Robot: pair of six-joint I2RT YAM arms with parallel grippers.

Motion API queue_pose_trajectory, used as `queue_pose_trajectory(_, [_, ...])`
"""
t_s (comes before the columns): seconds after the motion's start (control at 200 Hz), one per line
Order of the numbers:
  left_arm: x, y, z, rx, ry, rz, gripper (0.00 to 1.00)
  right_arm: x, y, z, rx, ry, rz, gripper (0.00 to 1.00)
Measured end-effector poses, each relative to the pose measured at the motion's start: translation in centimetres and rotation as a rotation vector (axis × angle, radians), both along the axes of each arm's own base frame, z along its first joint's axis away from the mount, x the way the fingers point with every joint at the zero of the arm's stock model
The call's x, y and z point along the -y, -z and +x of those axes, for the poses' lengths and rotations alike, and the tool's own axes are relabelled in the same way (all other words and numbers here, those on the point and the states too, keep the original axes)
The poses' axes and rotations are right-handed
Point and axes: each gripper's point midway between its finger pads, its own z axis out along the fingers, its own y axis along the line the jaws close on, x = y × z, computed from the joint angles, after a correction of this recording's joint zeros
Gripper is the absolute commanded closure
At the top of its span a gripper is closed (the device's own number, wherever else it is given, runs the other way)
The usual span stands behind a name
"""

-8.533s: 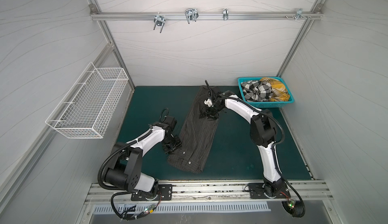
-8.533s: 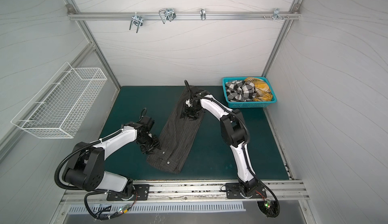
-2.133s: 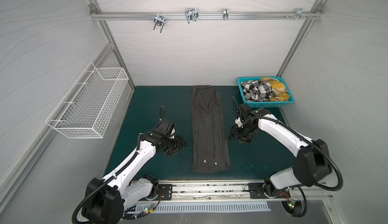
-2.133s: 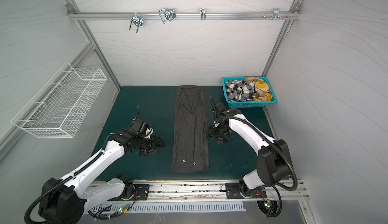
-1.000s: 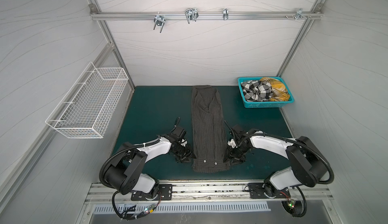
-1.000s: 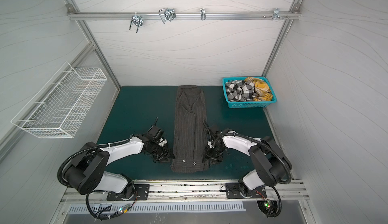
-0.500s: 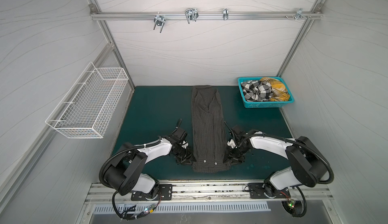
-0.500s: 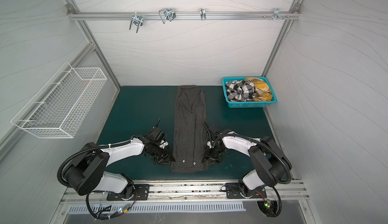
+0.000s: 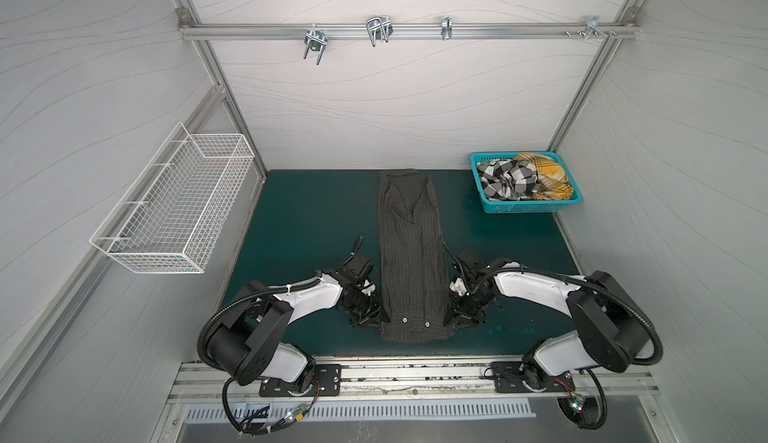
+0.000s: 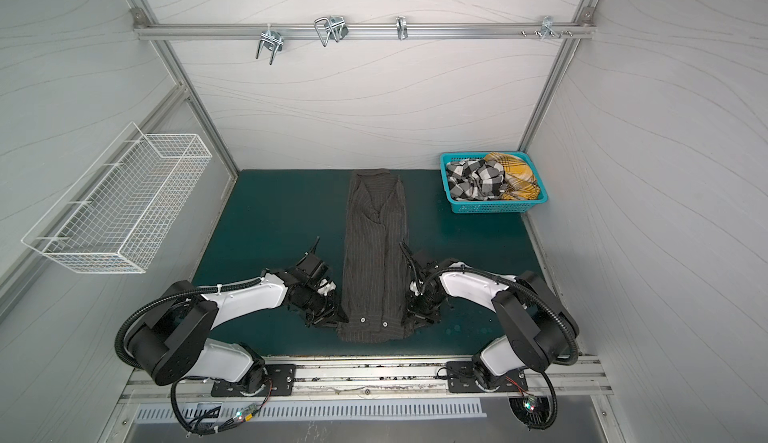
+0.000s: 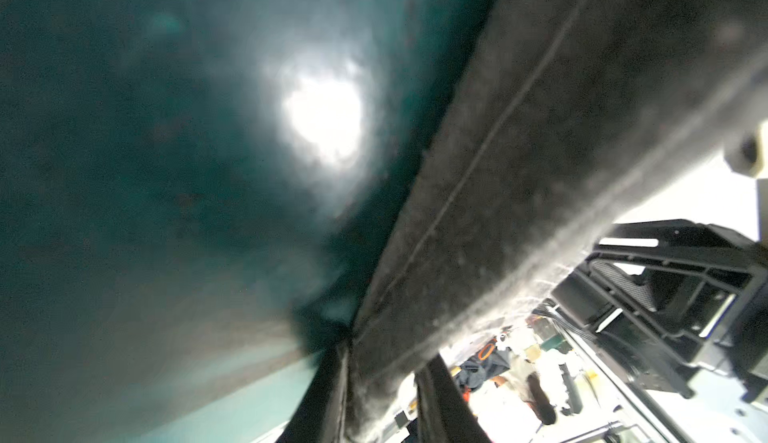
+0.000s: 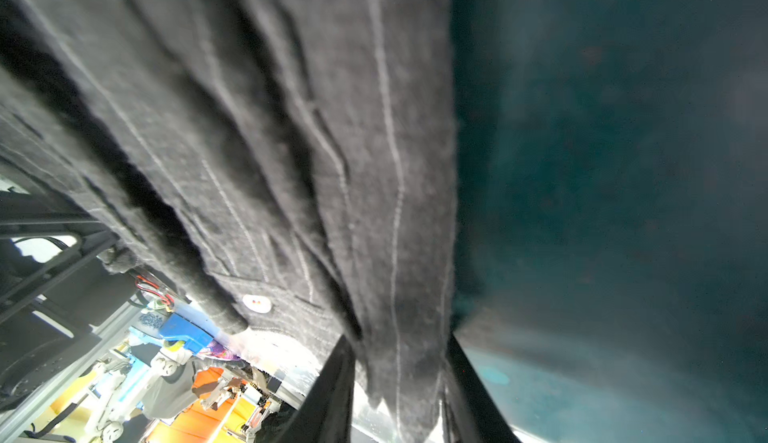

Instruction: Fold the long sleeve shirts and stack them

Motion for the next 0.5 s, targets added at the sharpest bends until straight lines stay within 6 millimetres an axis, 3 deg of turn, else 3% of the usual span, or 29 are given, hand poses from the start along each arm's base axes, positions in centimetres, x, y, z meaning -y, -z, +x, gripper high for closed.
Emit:
queue_pose_trajectory(0.18, [-0.3, 0.4, -0.5, -0.011, 0.009, 0.028, 0.95, 0.0, 0.1, -0.1, -0.005, 0.005, -0.004, 0.90])
queue_pose_trajectory(0.255, [-0.3, 0.5, -0.6, -0.016, 0.015, 0.027, 1.00, -0.1, 0.1, -0.2, -0.007, 0.003, -0.002, 0.93])
queue_pose_trajectory(0.39, [-0.2, 0.5, -0.8, -0.016, 0.021, 0.028, 1.00, -0.3, 0.1, -0.6, -0.007, -0.008, -0.007, 1.00])
queue_pose_trajectory(0.495, [-0.1, 0.2, -1.1, -0.005, 0.033, 0.031, 1.00, -0.4, -0.1, -0.9, 0.000, -0.019, -0.009, 1.00])
